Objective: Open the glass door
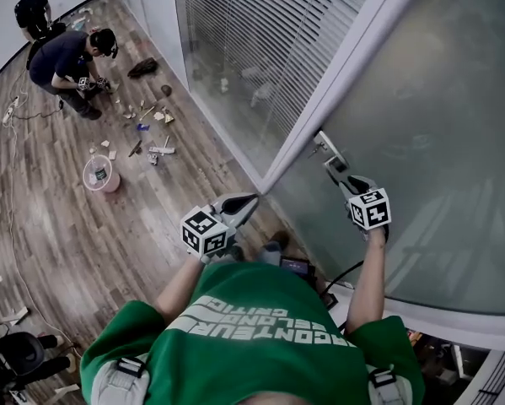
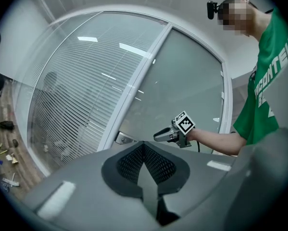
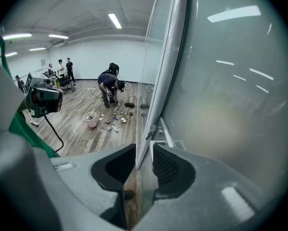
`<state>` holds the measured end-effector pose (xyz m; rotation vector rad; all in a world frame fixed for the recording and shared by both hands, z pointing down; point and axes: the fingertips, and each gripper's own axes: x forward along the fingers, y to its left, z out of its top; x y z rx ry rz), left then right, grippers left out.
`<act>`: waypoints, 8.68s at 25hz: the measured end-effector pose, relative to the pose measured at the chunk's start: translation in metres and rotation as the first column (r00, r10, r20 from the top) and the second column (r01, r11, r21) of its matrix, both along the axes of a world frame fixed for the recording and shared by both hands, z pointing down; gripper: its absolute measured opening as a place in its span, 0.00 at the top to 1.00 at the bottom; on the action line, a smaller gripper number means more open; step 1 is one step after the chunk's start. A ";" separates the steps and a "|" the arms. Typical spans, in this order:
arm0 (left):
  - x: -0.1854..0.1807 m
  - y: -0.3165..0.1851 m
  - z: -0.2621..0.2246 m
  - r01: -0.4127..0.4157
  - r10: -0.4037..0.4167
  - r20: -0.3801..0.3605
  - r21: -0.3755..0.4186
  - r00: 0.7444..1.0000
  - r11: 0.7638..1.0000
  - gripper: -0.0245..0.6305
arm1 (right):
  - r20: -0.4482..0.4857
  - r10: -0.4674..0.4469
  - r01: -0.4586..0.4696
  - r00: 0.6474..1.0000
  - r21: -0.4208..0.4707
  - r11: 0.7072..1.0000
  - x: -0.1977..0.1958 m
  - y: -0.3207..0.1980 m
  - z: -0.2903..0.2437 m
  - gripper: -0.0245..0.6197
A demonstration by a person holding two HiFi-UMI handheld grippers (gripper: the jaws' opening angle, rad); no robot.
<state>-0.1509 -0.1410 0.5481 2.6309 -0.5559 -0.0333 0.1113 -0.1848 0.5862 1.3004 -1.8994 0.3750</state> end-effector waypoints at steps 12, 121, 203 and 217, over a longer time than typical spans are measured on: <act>0.006 -0.020 -0.002 0.030 -0.031 0.019 0.015 0.999 0.999 0.94 | -0.142 -0.021 -0.019 0.990 -0.276 0.961 0.013 -0.049 0.089 0.77; 0.148 -0.098 0.024 0.007 0.004 0.132 -0.089 0.991 0.996 0.94 | 0.096 -0.193 0.201 0.977 -0.082 0.976 0.010 -0.115 0.184 0.97; 0.520 -0.178 0.021 -0.456 0.462 0.090 -0.078 0.882 0.887 0.94 | -0.020 0.475 -0.427 0.880 -0.471 0.772 0.512 -0.202 0.185 0.97; 0.602 -0.213 0.020 -0.561 0.566 0.101 -0.072 0.818 0.825 0.94 | -0.042 0.602 -0.549 0.798 -0.465 0.695 0.628 -0.172 0.187 0.97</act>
